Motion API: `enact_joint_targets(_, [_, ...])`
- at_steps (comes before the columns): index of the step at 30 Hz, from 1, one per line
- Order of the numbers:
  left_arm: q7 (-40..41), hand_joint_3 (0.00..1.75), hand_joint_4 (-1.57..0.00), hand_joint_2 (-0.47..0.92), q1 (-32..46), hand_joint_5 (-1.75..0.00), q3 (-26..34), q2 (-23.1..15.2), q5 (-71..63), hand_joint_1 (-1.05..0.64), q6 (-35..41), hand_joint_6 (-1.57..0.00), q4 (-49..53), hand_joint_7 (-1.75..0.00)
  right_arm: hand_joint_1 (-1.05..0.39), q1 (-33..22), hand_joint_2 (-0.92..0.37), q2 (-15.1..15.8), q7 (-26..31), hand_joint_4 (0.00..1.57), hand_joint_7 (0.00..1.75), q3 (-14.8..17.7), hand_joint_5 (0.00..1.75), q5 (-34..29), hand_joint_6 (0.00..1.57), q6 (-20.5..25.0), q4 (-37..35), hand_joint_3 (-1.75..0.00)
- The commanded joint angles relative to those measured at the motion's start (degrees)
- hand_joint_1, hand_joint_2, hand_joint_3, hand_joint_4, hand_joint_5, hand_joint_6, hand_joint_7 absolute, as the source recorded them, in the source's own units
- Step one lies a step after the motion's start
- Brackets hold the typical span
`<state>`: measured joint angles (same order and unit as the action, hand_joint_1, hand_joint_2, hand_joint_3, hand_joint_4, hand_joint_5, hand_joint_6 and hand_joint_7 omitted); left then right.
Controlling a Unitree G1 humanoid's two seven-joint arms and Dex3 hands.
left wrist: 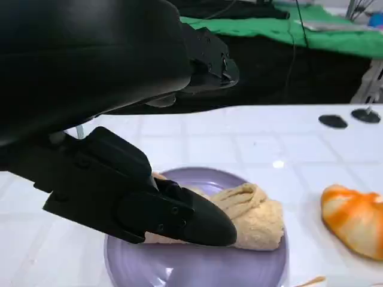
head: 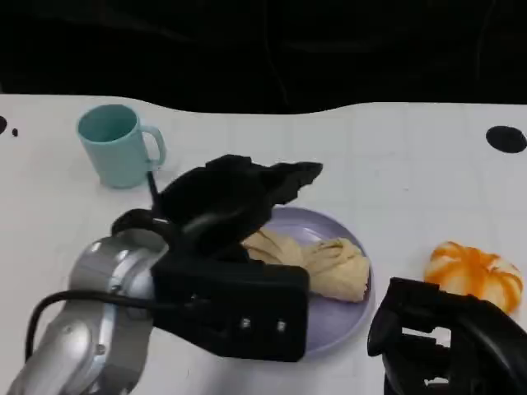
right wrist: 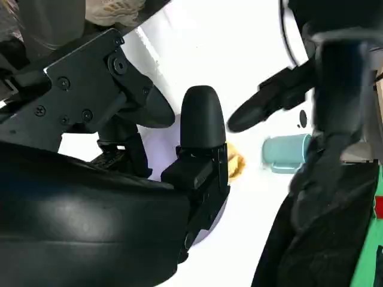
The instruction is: Grasp the towel on the left side of the plate with the left hand and place it into the plate.
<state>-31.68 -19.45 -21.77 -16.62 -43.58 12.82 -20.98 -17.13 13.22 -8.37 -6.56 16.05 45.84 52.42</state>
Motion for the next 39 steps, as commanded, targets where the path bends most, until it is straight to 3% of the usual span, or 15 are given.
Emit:
enact_joint_targets(1, [-2.22, 0.16, -0.05, 0.92, 3.31, -0.53, 6.35, -1.64, 9.19, -0.74, 0.55, -0.2, -4.27, -0.06, -0.1, 0.07, -0.49, 0.42, -0.13, 0.75, 1.55, 0.34, 1.75, 0.26, 0.67, -0.31, 0.18, -1.3])
enact_joint_targets(4, [-2.25, 0.15, -0.18, 0.92, 6.58, -0.59, 12.53, -0.75, 20.53, -0.58, -0.3, -0.31, -5.65, -0.1, -0.1, 0.03, -0.48, 0.53, -0.2, 0.75, 1.55, 0.29, 1.75, 0.17, 0.67, -0.6, 0.01, -1.31])
enact_joint_targets(10, [-0.43, 0.21, -0.64, 0.92, 13.7, -0.83, 21.66, 1.72, 37.45, -0.25, 0.51, -0.76, -9.14, -0.3, -0.1, 0.18, -0.48, 0.51, -0.01, 0.75, 1.55, 0.27, 1.75, 0.27, 0.67, -0.03, 0.25, -1.31])
enact_joint_targets(12, [0.24, 0.25, -0.78, 0.92, 16.12, -0.93, 24.07, 2.73, 42.4, -0.16, 1.55, -0.92, -10.36, -0.39, -0.09, 0.1, -0.48, 0.43, -0.09, 0.75, 1.55, 0.29, 1.75, 0.38, 0.67, -0.23, 0.2, -1.31])
enact_joint_targets(13, [0.49, 0.39, -0.83, 0.87, 16.93, -1.0, 24.76, 2.78, 44.04, -0.14, 2.18, -0.97, -10.93, -0.48, -0.09, 0.07, -0.48, 0.38, -0.09, 0.75, 1.55, 0.31, 1.75, 0.43, 0.67, -0.24, 0.19, -1.31])
enact_joint_targets(15, [1.47, 0.69, -0.89, 0.74, 20.09, -1.06, 27.38, 3.99, 49.37, -0.11, 4.48, -1.0, -13.13, -0.6, -0.09, 0.21, -0.48, 0.51, -0.11, 0.75, 1.55, 0.25, 1.75, 0.35, 0.67, -0.14, 0.1, -1.31])
enact_joint_targets(16, [1.98, 0.88, -0.86, 0.67, 21.5, -1.2, 28.37, 4.31, 51.41, -0.13, 5.53, -0.95, -14.17, -0.76, -0.09, 0.31, -0.48, 0.58, -0.11, 0.75, 1.55, 0.21, 1.75, 0.33, 0.67, -0.01, 0.1, -1.31])
enact_joint_targets(19, [3.26, 1.07, -0.82, 0.6, 25.37, -1.39, 30.38, 4.72, 56.03, -0.17, 6.71, -0.84, -16.27, -1.08, -0.09, 0.51, -0.49, 0.59, -0.1, 0.75, 1.55, 0.1, 1.75, 0.37, 0.67, 0.2, 0.05, -1.31])
enact_joint_targets(22, [6.83, 1.16, -0.86, 0.57, 30.72, -1.45, 31.95, 7.61, 61.7, -0.14, 9.65, -0.83, -19.95, -1.26, -0.09, 0.68, -0.48, 0.58, 0.09, 0.75, 1.55, 0.03, 1.75, 0.28, 0.67, 0.48, 0.06, -1.31])
enact_joint_targets(25, [9.6, 1.19, -0.86, 0.57, 34.76, -1.5, 32.87, 9.19, 66.82, -0.14, 12.11, -0.82, -22.86, -1.34, -0.09, 0.89, -0.48, 0.58, 0.07, 0.75, 1.55, 0.17, 1.75, 0.34, 0.68, 0.53, -0.11, -1.31])
enact_joint_targets(31, [13.53, 1.13, -0.83, 0.61, 41.49, -1.58, 35.28, 8.81, 76.42, -0.14, 17.35, -0.77, -28.1, -1.41, -0.09, 0.92, -0.48, 0.77, -1.24, 0.75, 1.54, 1.75, 1.75, 1.22, 0.68, -0.55, -1.26, -1.31])
enact_joint_targets(39, [16.98, 1.08, -0.86, 0.62, 45.59, -1.56, 30.3, 11.22, 73.63, -0.13, 12.73, -0.79, -25.69, -1.39, -0.09, 0.15, -0.49, 1.25, -3.51, 0.74, 1.54, 3.73, 1.75, 1.57, 0.67, -2.68, -2.62, -1.32])
